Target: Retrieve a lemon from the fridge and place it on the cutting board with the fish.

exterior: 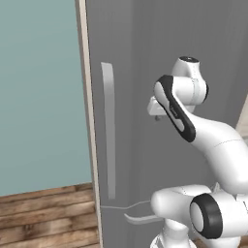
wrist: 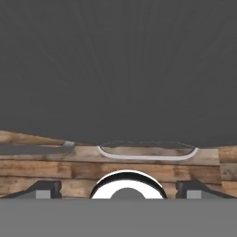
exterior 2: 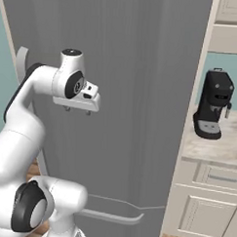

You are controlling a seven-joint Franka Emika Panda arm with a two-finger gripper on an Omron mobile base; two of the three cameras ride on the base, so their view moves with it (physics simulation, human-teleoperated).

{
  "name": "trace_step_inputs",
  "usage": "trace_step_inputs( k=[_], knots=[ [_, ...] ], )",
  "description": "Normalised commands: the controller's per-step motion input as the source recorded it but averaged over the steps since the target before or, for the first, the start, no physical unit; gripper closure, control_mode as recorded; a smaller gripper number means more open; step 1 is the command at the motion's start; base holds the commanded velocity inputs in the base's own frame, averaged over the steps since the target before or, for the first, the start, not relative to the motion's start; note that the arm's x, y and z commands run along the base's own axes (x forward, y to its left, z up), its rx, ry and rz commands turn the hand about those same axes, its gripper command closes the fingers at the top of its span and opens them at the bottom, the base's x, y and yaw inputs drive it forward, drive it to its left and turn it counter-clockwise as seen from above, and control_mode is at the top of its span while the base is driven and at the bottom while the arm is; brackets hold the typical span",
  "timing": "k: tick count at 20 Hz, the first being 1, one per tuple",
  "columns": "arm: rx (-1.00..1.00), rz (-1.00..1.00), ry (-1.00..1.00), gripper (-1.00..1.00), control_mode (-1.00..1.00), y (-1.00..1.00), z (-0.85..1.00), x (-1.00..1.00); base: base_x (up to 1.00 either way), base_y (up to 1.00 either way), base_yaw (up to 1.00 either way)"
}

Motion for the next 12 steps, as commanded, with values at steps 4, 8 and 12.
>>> trace_step_inputs(
  k=[4,8,12],
  knots=[
    [0.00,0.00,0.00,-1.00,1.00,0.00,0.00,0.00,-0.49,0.17,-0.21],
    [0.00,0.00,0.00,-1.00,1.00,0.00,0.00,0.00,-0.55,0.37,-0.24],
    [0.00,0.00,0.00,-1.00,1.00,0.00,0.00,0.00,-0.35,0.60,-0.21]
  ],
)
